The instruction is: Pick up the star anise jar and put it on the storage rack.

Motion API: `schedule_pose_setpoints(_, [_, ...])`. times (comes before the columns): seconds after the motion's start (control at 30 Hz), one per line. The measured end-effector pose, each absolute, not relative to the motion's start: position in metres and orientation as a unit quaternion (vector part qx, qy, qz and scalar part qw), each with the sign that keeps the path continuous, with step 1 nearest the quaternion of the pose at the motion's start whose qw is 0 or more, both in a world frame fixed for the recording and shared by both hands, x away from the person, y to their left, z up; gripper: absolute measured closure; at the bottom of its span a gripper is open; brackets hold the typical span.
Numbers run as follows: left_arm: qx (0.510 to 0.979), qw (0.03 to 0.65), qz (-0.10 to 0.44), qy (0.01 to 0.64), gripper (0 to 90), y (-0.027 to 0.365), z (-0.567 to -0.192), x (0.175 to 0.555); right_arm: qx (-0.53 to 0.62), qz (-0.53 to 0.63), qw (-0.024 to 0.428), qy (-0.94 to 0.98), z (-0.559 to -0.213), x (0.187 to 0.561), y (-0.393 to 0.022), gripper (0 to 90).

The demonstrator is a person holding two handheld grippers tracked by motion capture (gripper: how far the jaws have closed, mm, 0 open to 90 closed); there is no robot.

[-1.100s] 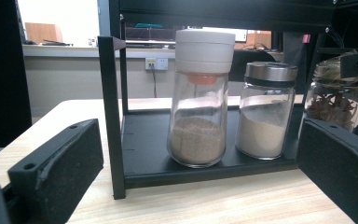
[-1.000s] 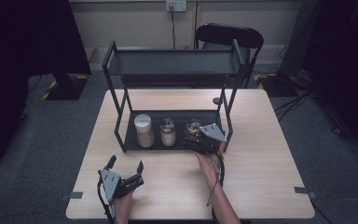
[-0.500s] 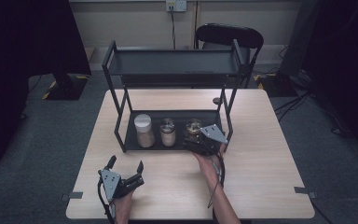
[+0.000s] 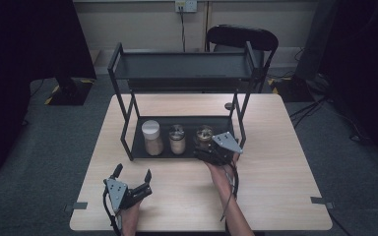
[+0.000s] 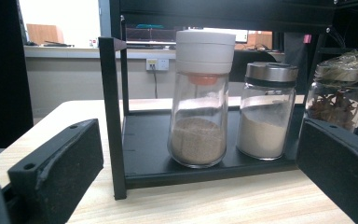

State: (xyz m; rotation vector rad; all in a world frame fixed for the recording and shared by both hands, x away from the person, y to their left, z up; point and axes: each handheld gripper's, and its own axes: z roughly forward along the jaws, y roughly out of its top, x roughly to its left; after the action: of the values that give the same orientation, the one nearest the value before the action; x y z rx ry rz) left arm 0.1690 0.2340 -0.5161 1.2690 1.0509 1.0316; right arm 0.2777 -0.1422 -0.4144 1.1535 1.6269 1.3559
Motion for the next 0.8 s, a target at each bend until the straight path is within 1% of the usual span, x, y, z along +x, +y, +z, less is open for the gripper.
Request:
schedule_pose_setpoints(0.3, [0.539, 0.564, 0.438, 0.446, 0.1, 0.234, -0.516, 0.169, 0.438, 0.527, 0.375, 0.624, -0.414, 0.268, -0.141, 0.0])
schedule_pose_setpoints(0.63, [0.54, 0.563, 0.438, 0.446, 0.1, 0.234, -0.516, 0.169, 0.439, 0.537, 0.367, 0.62, -0.41, 0.261, -0.145, 0.0])
schedule_pose_setpoints(0.7, [0.54, 0.563, 0.438, 0.446, 0.2, 0.234, -0.516, 0.169, 0.442, 0.537, 0.373, 0.615, -0.41, 0.259, -0.143, 0.0])
schedule_pose_setpoints(0.8, [0.54, 0.563, 0.438, 0.446, 0.2, 0.234, -0.516, 0.169, 0.438, 0.543, 0.364, 0.617, -0.409, 0.257, -0.147, 0.0])
